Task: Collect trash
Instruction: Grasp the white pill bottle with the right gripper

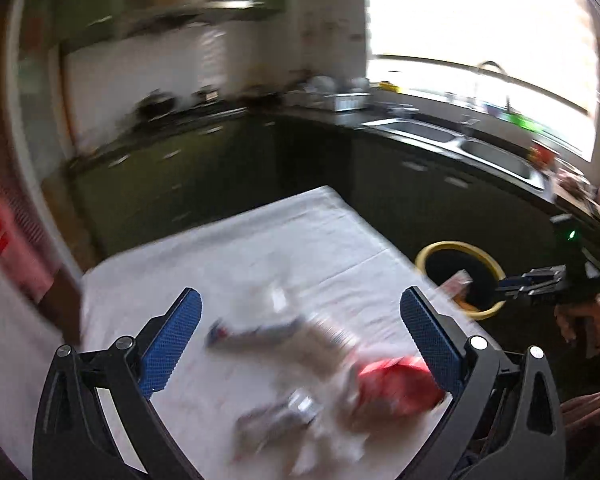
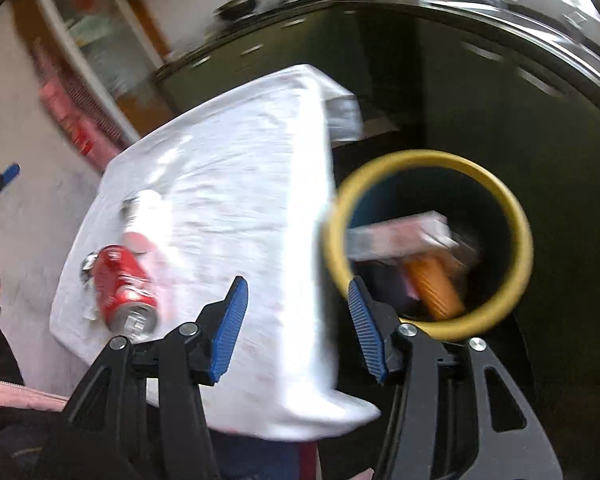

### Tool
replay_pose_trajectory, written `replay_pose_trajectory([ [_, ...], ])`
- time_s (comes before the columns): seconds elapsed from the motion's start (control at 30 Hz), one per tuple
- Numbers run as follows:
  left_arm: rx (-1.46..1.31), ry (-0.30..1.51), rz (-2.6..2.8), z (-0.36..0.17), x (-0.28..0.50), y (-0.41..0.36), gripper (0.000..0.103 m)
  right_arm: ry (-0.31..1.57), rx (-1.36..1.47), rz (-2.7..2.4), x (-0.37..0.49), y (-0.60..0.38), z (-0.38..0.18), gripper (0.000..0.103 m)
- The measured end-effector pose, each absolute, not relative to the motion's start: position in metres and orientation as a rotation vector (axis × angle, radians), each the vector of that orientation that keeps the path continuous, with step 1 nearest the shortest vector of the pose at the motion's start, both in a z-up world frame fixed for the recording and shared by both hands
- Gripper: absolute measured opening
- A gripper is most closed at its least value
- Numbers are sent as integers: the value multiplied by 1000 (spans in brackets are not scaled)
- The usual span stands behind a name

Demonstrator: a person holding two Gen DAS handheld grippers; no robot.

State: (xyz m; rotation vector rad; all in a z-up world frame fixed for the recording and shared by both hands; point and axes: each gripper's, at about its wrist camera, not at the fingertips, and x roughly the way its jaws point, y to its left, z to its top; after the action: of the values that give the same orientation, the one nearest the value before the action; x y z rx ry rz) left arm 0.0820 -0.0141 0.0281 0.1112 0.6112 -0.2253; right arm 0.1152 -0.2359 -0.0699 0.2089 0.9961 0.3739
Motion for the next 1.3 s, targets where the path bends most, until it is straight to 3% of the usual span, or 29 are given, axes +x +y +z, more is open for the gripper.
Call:
replay_pose_trajectory([
  [0.33,79,616,26,-30,31,61,98,1136,4,605,180,-87,-45,50],
  [0.57,42,629,28,-53,35,74,98,1267,-96,605,211,-18,-69,50],
  [1.3,3,643,-4,-69,20,94,98,1408,-172,475,241,26,-125,50],
])
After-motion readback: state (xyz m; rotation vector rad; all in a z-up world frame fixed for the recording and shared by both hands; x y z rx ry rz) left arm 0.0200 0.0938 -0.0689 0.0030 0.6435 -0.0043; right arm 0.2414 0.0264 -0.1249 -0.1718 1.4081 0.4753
